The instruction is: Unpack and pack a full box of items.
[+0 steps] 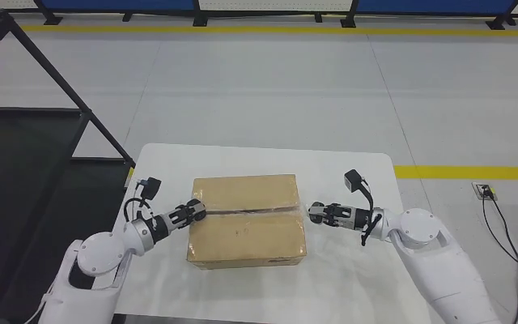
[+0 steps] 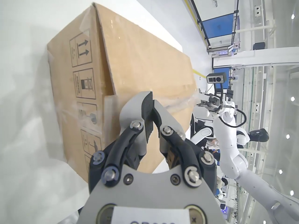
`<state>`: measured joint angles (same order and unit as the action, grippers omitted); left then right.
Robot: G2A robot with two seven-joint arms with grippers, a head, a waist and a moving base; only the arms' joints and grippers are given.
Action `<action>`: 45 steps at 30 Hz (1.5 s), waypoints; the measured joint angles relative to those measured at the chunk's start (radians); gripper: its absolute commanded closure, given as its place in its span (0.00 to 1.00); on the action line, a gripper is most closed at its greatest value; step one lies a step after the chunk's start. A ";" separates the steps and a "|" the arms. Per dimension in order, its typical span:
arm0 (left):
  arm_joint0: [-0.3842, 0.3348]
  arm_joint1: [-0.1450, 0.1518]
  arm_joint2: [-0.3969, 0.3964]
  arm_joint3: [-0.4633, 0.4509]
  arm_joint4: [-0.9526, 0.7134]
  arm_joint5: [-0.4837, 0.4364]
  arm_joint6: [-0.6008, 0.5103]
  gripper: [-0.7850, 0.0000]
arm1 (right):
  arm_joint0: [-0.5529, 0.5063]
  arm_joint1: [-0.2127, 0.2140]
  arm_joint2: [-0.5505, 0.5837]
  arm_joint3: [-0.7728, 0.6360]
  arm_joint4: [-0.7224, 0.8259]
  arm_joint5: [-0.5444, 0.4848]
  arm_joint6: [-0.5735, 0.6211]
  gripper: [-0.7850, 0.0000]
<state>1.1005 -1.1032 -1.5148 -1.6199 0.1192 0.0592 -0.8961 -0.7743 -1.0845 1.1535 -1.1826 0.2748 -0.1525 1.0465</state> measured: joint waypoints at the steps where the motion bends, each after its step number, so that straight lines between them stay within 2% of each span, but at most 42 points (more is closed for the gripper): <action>1: 0.000 0.000 0.001 0.003 -0.001 0.001 0.003 1.00 | 0.000 0.000 0.000 0.000 0.000 0.000 0.000 0.93; 3: -0.001 0.001 0.003 0.012 -0.008 0.007 0.012 1.00 | 0.000 0.000 0.000 0.000 0.000 0.000 0.000 0.97; 8: -0.009 0.001 0.005 0.033 -0.048 0.024 0.026 1.00 | -0.001 0.001 0.001 -0.001 0.000 0.001 0.001 0.93; 10: -0.014 0.002 0.012 0.040 -0.049 0.025 0.026 1.00 | -0.001 0.001 0.001 -0.001 0.000 0.002 0.001 0.88; 12: -0.019 0.002 0.018 0.046 -0.049 0.026 0.028 1.00 | -0.002 0.001 0.003 0.000 0.001 0.002 0.001 0.75; 15: -0.025 0.004 0.024 0.052 -0.052 0.027 0.029 1.00 | -0.005 0.002 0.006 0.000 0.002 -0.001 0.000 0.73; 17: -0.026 0.005 0.026 0.055 -0.054 0.027 0.029 1.00 | -0.009 0.003 0.009 -0.002 0.003 -0.004 -0.001 0.67; 29: -0.031 0.011 0.036 0.064 -0.072 0.025 0.029 1.00 | -0.045 0.016 0.056 -0.027 0.016 -0.016 -0.010 0.64; 33: -0.033 0.013 0.038 0.064 -0.077 0.023 0.029 1.00 | -0.058 0.023 0.079 -0.037 0.021 -0.017 -0.006 0.58; 36: -0.036 0.015 0.040 0.065 -0.081 0.022 0.027 1.00 | -0.065 0.027 0.096 -0.042 0.017 -0.013 -0.026 0.51; 38: -0.037 0.016 0.041 0.065 -0.083 0.021 0.028 1.00 | -0.079 0.030 0.119 -0.057 0.033 -0.027 -0.053 0.51; 40: -0.037 0.017 0.040 0.062 -0.086 0.021 0.030 1.00 | -0.098 0.033 0.143 -0.084 0.059 -0.050 -0.063 0.55; 41: -0.036 0.018 0.039 0.060 -0.089 0.021 0.031 1.00 | -0.115 0.035 0.156 -0.115 0.075 -0.068 -0.062 0.62; 42: -0.035 0.018 0.039 0.059 -0.091 0.020 0.032 1.00 | -0.129 0.037 0.163 -0.144 0.085 -0.080 -0.056 0.79; 43: -0.034 0.019 0.039 0.058 -0.093 0.019 0.032 1.00 | -0.142 0.038 0.167 -0.175 0.090 -0.088 -0.048 0.89; 45: -0.032 0.020 0.039 0.059 -0.097 0.016 0.034 1.00 | -0.161 0.040 0.156 -0.248 0.058 -0.069 -0.037 1.00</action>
<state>1.0685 -1.0834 -1.4755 -1.5612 0.0218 0.0756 -0.8623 -0.9352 -1.0440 1.3092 -1.4309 0.3328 -0.2218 1.0095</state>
